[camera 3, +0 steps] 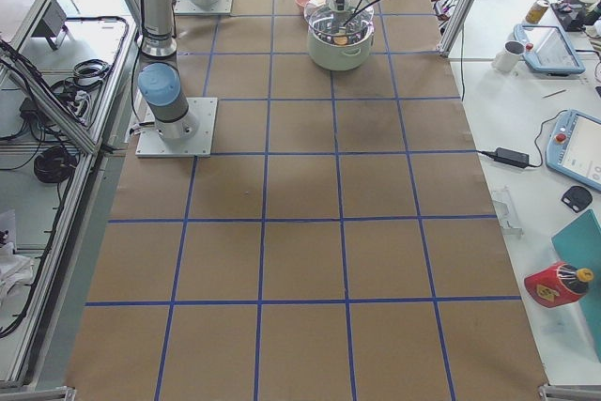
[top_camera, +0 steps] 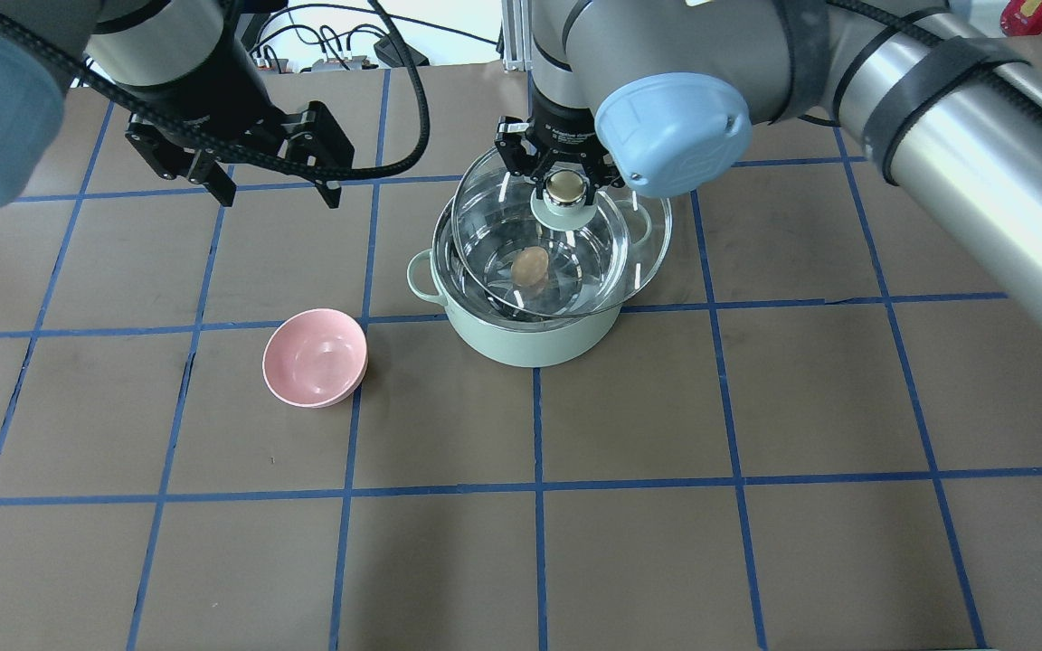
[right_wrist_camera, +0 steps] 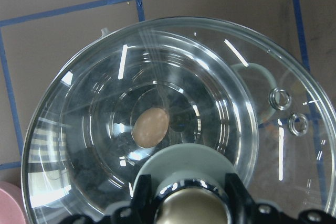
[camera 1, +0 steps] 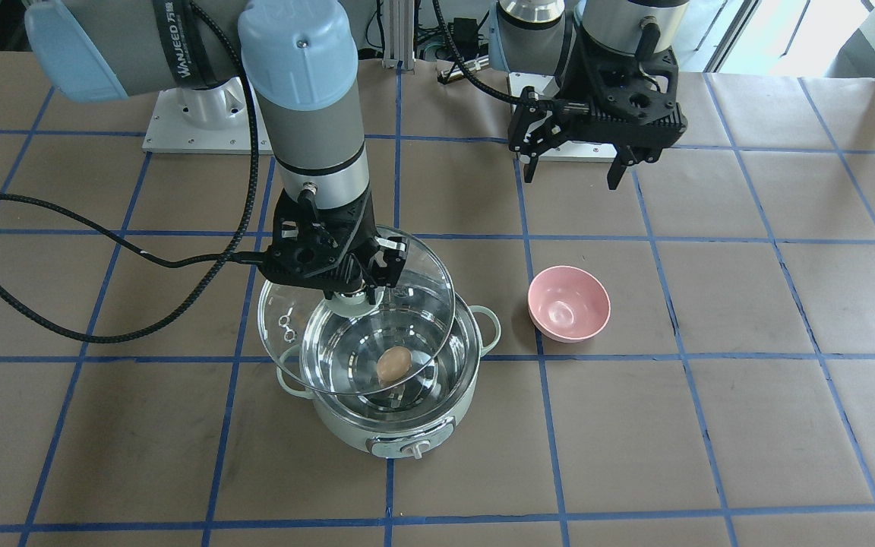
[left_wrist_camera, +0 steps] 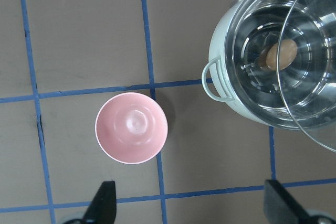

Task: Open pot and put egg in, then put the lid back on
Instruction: 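Move the glass lid over the pot with the right gripper while the left withdraws, then lower the glass lid onto the pot with the right gripper and release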

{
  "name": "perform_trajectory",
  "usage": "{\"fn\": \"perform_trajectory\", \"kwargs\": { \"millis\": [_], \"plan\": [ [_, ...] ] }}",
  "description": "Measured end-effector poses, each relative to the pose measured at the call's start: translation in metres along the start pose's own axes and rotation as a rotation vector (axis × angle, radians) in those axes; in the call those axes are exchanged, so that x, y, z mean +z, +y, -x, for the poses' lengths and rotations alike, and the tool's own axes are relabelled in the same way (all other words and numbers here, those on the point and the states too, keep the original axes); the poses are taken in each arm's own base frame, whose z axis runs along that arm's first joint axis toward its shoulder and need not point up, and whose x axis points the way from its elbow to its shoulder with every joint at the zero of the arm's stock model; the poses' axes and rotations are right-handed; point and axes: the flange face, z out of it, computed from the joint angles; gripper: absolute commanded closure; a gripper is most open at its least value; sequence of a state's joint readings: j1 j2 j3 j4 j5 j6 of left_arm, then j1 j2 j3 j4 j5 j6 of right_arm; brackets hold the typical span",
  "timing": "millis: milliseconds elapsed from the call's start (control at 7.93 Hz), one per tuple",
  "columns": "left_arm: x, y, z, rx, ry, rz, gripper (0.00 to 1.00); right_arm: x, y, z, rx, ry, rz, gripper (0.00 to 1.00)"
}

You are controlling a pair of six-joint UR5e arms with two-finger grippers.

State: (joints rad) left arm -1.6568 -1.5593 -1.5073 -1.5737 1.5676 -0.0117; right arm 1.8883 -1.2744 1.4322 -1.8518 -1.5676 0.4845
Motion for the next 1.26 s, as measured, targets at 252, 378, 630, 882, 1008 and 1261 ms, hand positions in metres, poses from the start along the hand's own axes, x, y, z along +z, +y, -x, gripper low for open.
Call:
{"fn": "perform_trajectory", "kwargs": {
  "millis": [252, 378, 630, 882, 1008, 1261],
  "plan": [
    [0.001, -0.008, 0.032, 0.017, -0.004, 0.000, 0.00, 0.022, 0.005, 0.021, 0.020, 0.002, 0.009, 1.00],
    [0.002, -0.009, 0.036, 0.020, -0.006, 0.001, 0.00, 0.029, 0.005, 0.025, 0.025, 0.003, 0.012, 1.00],
    [0.004, -0.009, 0.038, 0.023, -0.005, 0.005, 0.00, 0.043, 0.003, 0.030, 0.026, 0.007, 0.025, 1.00],
    [0.004, -0.009, 0.038, 0.024, -0.004, 0.006, 0.00, 0.057, 0.000, 0.033, 0.018, 0.012, 0.033, 1.00],
    [0.004, -0.009, 0.038, 0.024, -0.004, 0.007, 0.00, 0.061, -0.002, 0.034, 0.017, 0.011, 0.033, 1.00],
    [0.005, -0.008, 0.038, 0.024, -0.005, 0.014, 0.00, 0.064, -0.004, 0.035, 0.015, 0.007, 0.026, 1.00]
  ]
}}
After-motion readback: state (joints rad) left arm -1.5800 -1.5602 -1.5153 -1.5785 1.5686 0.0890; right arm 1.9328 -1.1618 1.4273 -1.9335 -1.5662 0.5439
